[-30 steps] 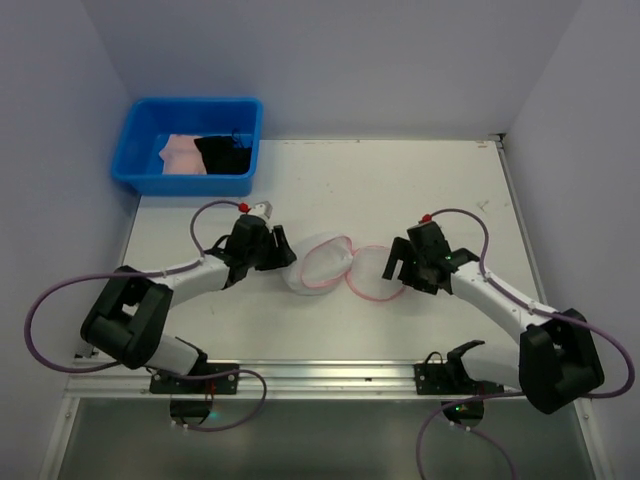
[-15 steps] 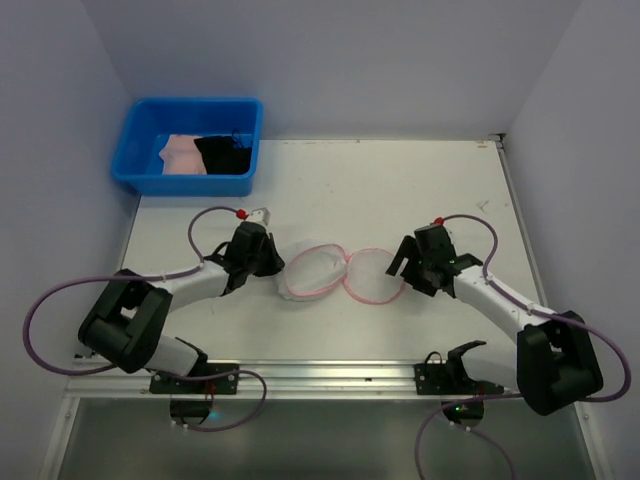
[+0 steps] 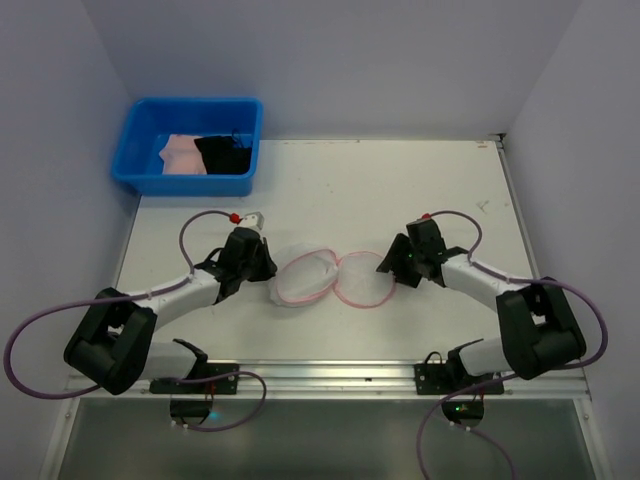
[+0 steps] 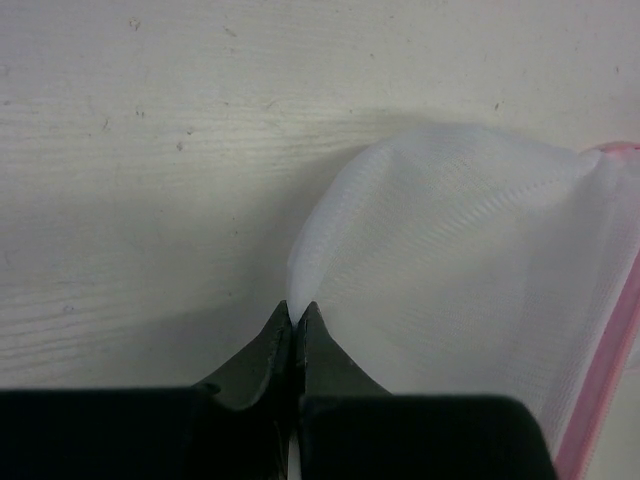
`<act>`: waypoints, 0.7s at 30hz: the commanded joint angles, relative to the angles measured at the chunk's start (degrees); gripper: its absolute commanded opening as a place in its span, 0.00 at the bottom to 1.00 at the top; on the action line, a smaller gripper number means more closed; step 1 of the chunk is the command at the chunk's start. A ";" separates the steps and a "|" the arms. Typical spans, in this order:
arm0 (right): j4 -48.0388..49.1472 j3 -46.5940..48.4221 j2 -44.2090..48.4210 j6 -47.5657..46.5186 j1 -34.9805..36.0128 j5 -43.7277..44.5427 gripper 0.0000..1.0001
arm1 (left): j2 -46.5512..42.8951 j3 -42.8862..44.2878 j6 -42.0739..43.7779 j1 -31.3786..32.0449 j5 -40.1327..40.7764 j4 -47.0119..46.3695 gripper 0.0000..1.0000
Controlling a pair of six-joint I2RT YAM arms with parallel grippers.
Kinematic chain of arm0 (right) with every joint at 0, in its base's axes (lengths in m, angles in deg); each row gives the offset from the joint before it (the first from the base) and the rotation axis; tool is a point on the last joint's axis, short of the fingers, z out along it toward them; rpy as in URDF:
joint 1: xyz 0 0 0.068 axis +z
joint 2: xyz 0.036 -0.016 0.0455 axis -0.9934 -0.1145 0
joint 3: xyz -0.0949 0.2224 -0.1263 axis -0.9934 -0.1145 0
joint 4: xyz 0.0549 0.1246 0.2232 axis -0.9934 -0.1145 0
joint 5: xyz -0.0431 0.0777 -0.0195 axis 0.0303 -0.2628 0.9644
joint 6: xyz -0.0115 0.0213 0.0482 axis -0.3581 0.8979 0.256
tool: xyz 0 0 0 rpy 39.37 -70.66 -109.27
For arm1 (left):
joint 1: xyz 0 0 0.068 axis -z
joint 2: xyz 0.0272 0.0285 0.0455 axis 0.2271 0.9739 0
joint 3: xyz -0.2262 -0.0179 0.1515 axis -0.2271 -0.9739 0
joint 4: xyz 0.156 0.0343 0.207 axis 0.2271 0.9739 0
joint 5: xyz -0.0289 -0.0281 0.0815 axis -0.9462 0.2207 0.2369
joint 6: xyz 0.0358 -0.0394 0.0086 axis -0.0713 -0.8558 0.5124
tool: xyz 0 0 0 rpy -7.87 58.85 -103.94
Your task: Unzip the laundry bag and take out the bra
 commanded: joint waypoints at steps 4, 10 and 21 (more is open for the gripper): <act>0.48 -0.72 -2.04 -0.07 -0.01 -1.71 0.32 | -0.43 -0.36 1.27 0.23 0.51 0.78 0.00; -6.10 2.08 3.93 -3.40 0.07 3.47 0.00 | -0.08 0.08 0.04 0.32 -1.69 0.08 0.00; -19.12 13.77 15.54 -13.77 6.21 12.88 0.00 | 11.16 9.91 -7.95 8.04 -3.37 -5.37 0.00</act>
